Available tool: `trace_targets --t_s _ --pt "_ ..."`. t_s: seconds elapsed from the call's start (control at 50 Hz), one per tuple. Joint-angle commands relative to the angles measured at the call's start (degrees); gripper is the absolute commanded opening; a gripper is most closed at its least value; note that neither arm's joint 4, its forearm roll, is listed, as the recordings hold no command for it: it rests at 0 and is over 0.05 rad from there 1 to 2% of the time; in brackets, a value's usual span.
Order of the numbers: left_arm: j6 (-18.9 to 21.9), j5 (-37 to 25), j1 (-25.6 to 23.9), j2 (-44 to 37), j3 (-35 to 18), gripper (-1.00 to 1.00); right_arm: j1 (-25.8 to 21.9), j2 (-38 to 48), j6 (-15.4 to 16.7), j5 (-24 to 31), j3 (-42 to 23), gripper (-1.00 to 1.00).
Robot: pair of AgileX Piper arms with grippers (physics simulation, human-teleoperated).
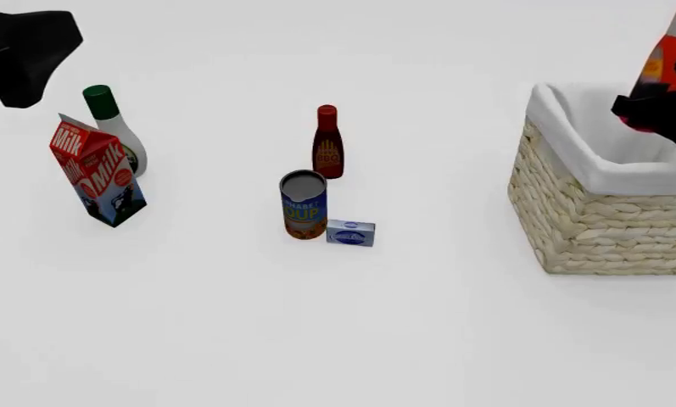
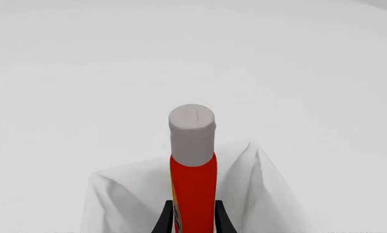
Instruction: Pick the ketchup and place it in the basket.
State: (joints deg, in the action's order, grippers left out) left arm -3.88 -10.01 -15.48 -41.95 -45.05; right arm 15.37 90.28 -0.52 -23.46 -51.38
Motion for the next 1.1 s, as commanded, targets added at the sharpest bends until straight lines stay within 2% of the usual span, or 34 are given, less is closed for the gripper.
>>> trace_targets --t_s 0.02,1.1 --pt "-0.2 -0.1 0.1 0.2 0.0 1.0 0.2 1.2 -0.9 -0.2 -0.7 -1.0" --pt "-0.9 -0.6 0.5 1.3 0.0 1.0 1.5 7.2 -1.2 1.8 -3.2 -1.0"
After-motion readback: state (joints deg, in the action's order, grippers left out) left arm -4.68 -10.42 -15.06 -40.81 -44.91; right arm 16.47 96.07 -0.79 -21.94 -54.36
